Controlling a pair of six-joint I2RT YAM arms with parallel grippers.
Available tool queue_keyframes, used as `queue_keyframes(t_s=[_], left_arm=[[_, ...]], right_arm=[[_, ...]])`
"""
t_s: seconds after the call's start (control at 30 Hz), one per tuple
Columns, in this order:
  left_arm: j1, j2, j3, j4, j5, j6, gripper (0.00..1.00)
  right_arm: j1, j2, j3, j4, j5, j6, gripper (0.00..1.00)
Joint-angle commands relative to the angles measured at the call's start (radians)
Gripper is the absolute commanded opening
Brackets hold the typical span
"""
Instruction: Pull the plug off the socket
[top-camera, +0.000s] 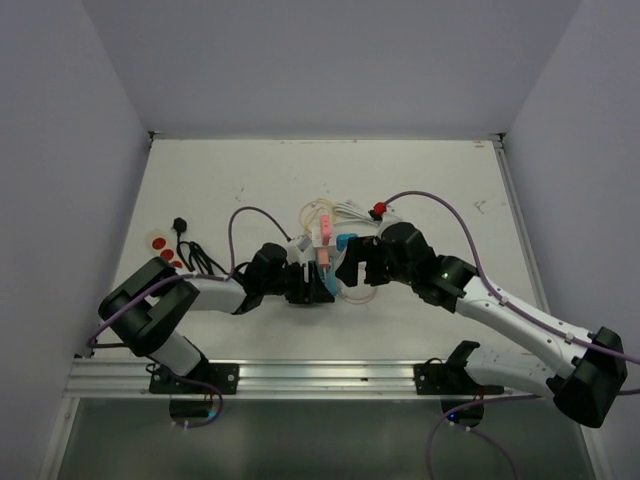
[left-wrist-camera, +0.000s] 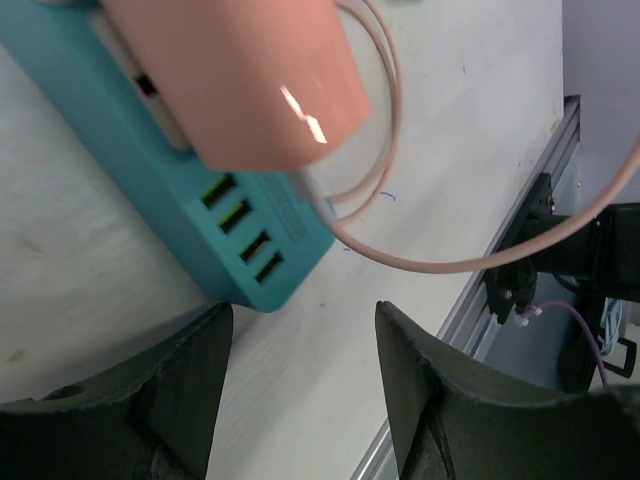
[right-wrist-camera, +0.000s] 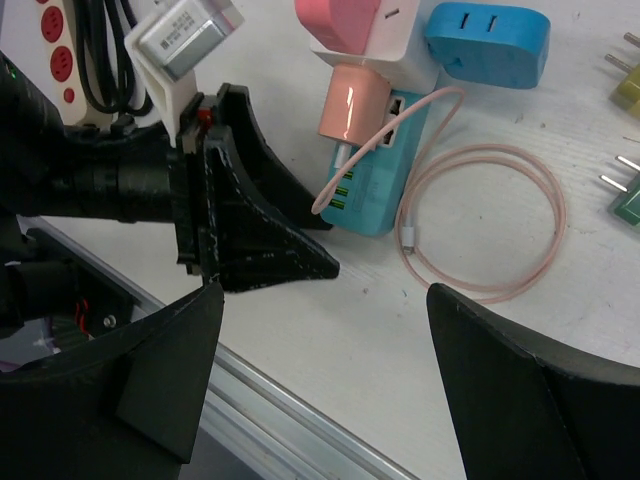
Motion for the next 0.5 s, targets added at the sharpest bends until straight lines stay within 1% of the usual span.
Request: queue_keyframes(t_s=[0.0,0.1,0.17,0.23,0.27,0.3,0.33,0.37,0.4,0.47], left_arm=[[-0.082,0.013,0.000,0.089,-0.056,-0.073,0.62],[-0.113,-0.008,0.008,0.080,-0.082,-0.084,0.63],[-0.116,-0.033,-0.003,0.063,-0.097,-0.083,0.67],[-0.117,-0.094,-0.015,0.022,-0.132,-0.055,0.71],[-0.116,-0.123,-0.016,-0.054,-0.154,-0.041,0.73],[-0.114,-0.189,-0.015,-0.104,-0.186,-0.024,0.75],[-0.113,-0.226,-0.012,-0.154,-0.254,0.015,0.78],[-0.107,-0.298,-0.006,-0.254,-0.288,0.032,0.79],[-0.088,-0.333,0.000,-0.297,-0.333,0.060,0.81],[-0.045,-0.395,0.005,-0.394,-0.344,0.082,0.81]], right_arm=[[0.019,0.012,0.064,-0.004,0.067,-0.033,0.86],[0.022,0.009,0.070,-0.021,0.090,-0.044,0.86],[0.021,0.002,0.071,-0.027,0.101,-0.055,0.86],[0.021,-0.003,0.073,-0.041,0.109,-0.070,0.86],[0.022,-0.006,0.074,-0.044,0.110,-0.076,0.86],[0.022,-0.008,0.077,-0.053,0.109,-0.085,0.86],[0.024,-0.008,0.079,-0.059,0.109,-0.090,0.86],[0.025,-0.008,0.087,-0.068,0.112,-0.096,0.86],[0.033,-0.005,0.090,-0.070,0.124,-0.102,0.86],[0.044,0.012,0.102,-0.079,0.141,-0.112,0.85]])
